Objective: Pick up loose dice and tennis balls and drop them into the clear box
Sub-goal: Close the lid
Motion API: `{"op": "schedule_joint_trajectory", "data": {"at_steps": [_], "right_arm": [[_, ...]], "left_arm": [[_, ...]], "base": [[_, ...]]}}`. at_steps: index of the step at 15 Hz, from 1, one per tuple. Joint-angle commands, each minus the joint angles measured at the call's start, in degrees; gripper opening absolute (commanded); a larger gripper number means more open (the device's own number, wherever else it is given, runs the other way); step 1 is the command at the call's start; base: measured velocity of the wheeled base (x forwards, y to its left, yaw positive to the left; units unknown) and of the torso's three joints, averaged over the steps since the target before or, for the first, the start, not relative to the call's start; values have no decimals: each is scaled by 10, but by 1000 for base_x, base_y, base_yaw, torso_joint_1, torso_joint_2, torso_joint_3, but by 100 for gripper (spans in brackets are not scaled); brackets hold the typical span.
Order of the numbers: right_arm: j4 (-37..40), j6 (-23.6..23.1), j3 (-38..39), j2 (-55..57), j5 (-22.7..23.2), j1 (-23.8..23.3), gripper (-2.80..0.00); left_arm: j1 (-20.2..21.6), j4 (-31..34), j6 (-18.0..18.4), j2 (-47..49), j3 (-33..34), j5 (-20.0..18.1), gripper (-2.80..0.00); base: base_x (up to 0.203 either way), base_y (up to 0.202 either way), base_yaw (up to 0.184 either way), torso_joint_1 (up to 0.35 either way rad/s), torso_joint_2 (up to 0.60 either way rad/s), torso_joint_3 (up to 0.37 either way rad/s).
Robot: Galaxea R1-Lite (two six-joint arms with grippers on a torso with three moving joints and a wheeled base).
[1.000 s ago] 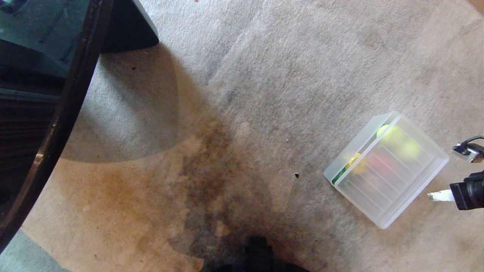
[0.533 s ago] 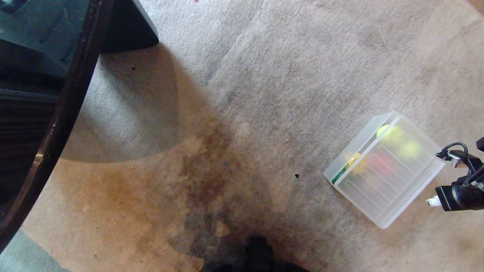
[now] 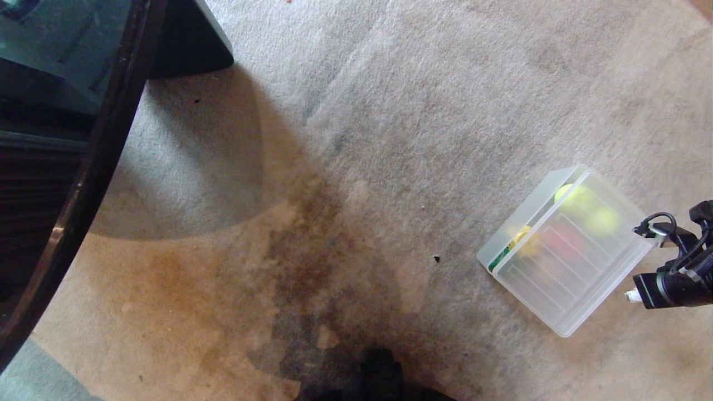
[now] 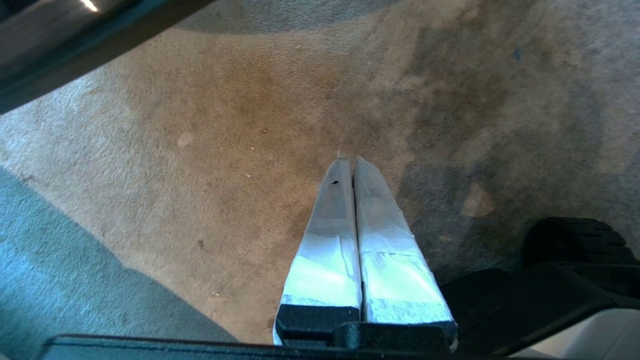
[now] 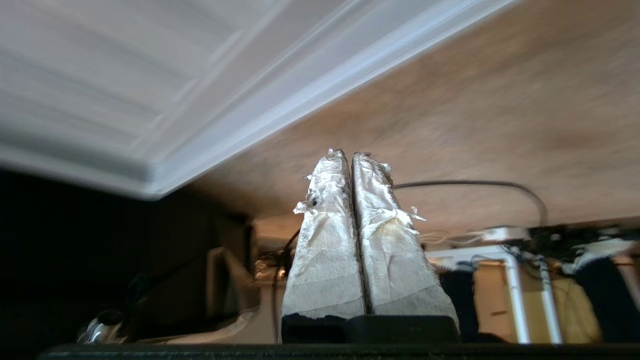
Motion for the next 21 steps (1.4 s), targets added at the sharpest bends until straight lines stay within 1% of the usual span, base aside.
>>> {"op": "schedule_joint_trajectory", "data": {"at_steps": [1,5,6,7,13,14,19,21], "right_arm": [[-6,-3,-7,24,-2,0,-280],[-28,2,-10,32,-4,2,-280],[-64,3,-13,33,-3,3,-280],[-75,4,-14,32,-3,3,-280],[-78,8,-14,33,-1,3,-280],[-100,13,-16,35,3,9,-280],[-104,18,-18,37,6,13,-280],[-113,27,-19,38,6,30,-280]], "left_arm": [[0,0,0,0,1,0,-280],[0,0,0,0,1,0,-280],[0,0,0,0,1,0,-280],[0,0,0,0,1,0,-280],[0,0,0,0,0,0,-280],[0,0,0,0,0,0,-280],[0,0,0,0,1,0,-280],[0,0,0,0,1,0,-280]], "base": [[0,0,0,0,0,0],[0,0,0,0,0,0],[0,0,0,0,0,0],[0,0,0,0,0,0],[0,0,0,0,0,0],[0,0,0,0,0,0],[0,0,0,0,0,0],[0,0,0,0,0,0]]}}
